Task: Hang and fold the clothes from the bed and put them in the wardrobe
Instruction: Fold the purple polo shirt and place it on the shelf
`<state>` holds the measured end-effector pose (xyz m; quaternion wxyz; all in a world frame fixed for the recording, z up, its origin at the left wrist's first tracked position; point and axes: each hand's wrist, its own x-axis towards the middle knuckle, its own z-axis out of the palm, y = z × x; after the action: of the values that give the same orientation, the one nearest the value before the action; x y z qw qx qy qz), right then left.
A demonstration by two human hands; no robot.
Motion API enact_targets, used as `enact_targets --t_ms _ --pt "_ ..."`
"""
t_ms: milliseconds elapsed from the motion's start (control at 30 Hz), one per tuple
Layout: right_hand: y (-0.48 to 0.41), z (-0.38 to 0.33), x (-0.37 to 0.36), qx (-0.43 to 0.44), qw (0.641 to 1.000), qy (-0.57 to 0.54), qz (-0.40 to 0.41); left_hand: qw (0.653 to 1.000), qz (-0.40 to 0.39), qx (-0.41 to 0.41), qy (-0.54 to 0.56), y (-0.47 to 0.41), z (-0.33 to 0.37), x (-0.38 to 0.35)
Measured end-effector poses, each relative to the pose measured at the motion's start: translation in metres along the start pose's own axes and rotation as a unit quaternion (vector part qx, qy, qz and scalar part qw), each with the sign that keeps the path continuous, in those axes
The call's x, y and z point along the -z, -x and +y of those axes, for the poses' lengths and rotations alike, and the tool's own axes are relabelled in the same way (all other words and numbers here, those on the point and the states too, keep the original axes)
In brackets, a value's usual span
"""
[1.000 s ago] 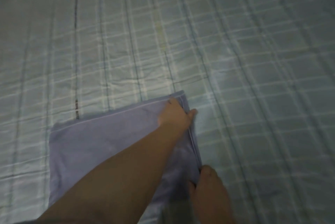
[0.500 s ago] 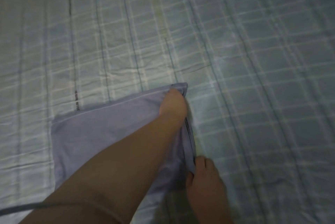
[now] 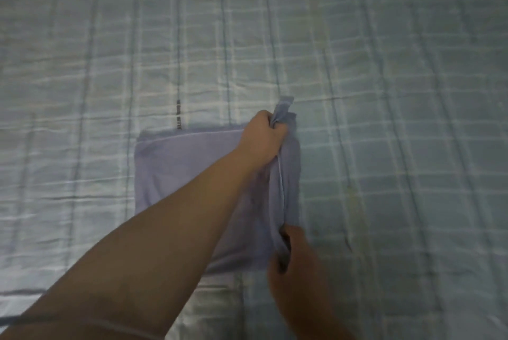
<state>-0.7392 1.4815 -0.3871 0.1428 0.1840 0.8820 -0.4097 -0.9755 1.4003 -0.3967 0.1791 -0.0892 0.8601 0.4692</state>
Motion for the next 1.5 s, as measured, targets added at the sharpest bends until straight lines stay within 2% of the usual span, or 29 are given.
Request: enact_targets --t_ms 167,233,333,433,600,667,833,1000,1100,1167,1233,1300,1400,1500 --pt "0.02 -0.059 -0.055 0.079 0.995 0.035 -0.058 0.999 0.027 0.001 0.017 0.012 -0.05 0.095" --pt "0.025 -0.074 -0.074 0.103 0.991 0.072 -0.049 0.999 0.045 0.002 0.004 0.012 -0.069 0.124" --pt "0.039 -0.099 -0.119 0.142 0.985 0.084 -0.046 0.998 0.057 0.029 -0.03 0.015 -0.119 0.178" --pt "0.05 -0.112 -0.162 0.159 0.98 0.082 -0.09 0.995 0.032 0.072 -0.061 0.016 -0.167 0.213" --pt "0.058 -0.12 -0.209 0.154 0.969 0.102 -0.163 0.991 0.028 0.08 -0.104 0.015 -0.212 0.23" --pt "0.06 -0.12 -0.218 0.18 0.962 0.13 -0.158 0.991 0.05 0.088 -0.081 0.017 -0.223 0.229" --pt "0.064 -0.12 -0.224 0.2 0.933 0.218 -0.204 0.991 0.088 0.099 0.004 0.039 -0.236 0.229" --pt "0.074 -0.119 -0.218 0.25 0.919 0.206 -0.224 0.984 0.144 0.098 0.042 0.074 -0.244 0.223" --pt "0.067 -0.115 -0.2 0.242 0.941 0.166 -0.17 0.983 0.175 0.048 -0.003 0.106 -0.247 0.214" --pt "0.053 -0.108 -0.182 0.234 0.949 0.177 -0.117 0.979 0.181 -0.057 -0.07 0.13 -0.244 0.204" --pt "0.036 -0.096 -0.162 0.225 0.951 0.193 -0.091 0.963 0.147 -0.172 -0.149 0.152 -0.246 0.186" --pt "0.02 -0.078 -0.142 0.236 0.941 0.225 -0.084 0.936 0.078 -0.254 -0.231 0.174 -0.254 0.163" --pt "0.003 -0.046 -0.122 0.274 0.914 0.281 -0.1 0.9 -0.018 -0.293 -0.321 0.2 -0.266 0.134" --pt "-0.003 -0.014 -0.115 0.334 0.875 0.325 -0.134 0.891 -0.048 -0.256 -0.371 0.206 -0.279 0.123"
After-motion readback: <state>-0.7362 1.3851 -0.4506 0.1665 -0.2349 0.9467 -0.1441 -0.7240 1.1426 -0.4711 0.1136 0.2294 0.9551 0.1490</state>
